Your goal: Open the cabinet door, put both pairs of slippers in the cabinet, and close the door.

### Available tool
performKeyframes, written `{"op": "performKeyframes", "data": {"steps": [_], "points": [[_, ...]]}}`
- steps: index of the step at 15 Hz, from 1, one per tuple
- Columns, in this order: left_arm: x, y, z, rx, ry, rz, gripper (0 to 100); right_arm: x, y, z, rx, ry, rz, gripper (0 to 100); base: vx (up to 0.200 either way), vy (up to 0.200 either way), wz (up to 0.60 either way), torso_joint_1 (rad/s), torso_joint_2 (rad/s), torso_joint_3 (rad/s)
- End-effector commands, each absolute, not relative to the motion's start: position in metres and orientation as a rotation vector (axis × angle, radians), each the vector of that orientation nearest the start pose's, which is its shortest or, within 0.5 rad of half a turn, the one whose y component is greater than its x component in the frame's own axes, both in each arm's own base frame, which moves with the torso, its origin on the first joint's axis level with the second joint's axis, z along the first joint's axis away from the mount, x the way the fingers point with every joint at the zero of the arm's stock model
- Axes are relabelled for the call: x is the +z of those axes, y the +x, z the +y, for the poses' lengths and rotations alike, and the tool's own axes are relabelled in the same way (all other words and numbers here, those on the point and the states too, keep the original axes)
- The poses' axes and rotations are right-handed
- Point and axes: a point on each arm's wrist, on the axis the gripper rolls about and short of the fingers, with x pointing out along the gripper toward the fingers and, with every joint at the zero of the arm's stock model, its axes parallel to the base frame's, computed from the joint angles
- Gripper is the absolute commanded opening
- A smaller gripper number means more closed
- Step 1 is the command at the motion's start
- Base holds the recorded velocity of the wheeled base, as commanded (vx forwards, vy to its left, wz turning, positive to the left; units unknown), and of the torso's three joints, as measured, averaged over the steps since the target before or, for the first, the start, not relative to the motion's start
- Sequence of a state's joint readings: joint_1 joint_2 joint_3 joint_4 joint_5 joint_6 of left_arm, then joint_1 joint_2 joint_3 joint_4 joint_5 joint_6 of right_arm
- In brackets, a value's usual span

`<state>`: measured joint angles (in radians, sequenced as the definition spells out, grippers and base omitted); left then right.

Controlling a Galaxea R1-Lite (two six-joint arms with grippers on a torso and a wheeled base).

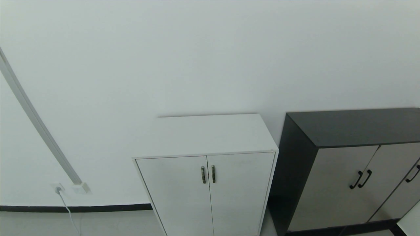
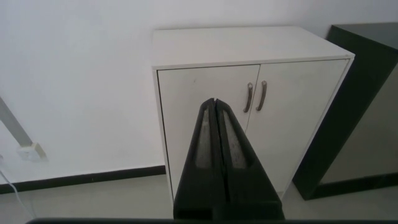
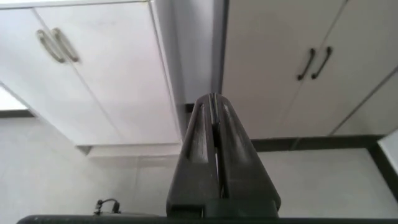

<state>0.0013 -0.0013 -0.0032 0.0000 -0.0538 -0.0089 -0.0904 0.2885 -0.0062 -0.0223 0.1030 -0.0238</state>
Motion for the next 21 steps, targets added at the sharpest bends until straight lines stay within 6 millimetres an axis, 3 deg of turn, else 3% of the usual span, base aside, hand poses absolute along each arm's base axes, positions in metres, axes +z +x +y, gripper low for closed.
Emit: {"op": "performKeyframes", "data": {"steps": [1,9,14,21], "points": [[0.076,-0.023,-0.001,-0.052,-0.009,-0.003,0,0.083,-0.001,0.002,-0.02,-0.007,0.239,0,0.0,0.0,0.0,0.0,0.0,0.0],[0.076,-0.023,-0.001,-0.052,-0.009,-0.003,0,0.075,-0.023,0.0,0.02,-0.035,0.001,0,0.0,0.0,0.0,0.0,0.0,0.0],[0.076,-0.023,-0.001,-0.052,-0.006,-0.003,0,0.077,-0.023,-0.002,-0.101,0.096,-0.016,0,0.0,0.0,0.0,0.0,0.0,0.0],[0.076,-0.023,-0.001,-0.052,-0.006,-0.003,0,0.076,-0.023,-0.002,-0.096,0.082,-0.013,0,0.0,0.0,0.0,0.0,0.0,0.0]]}}
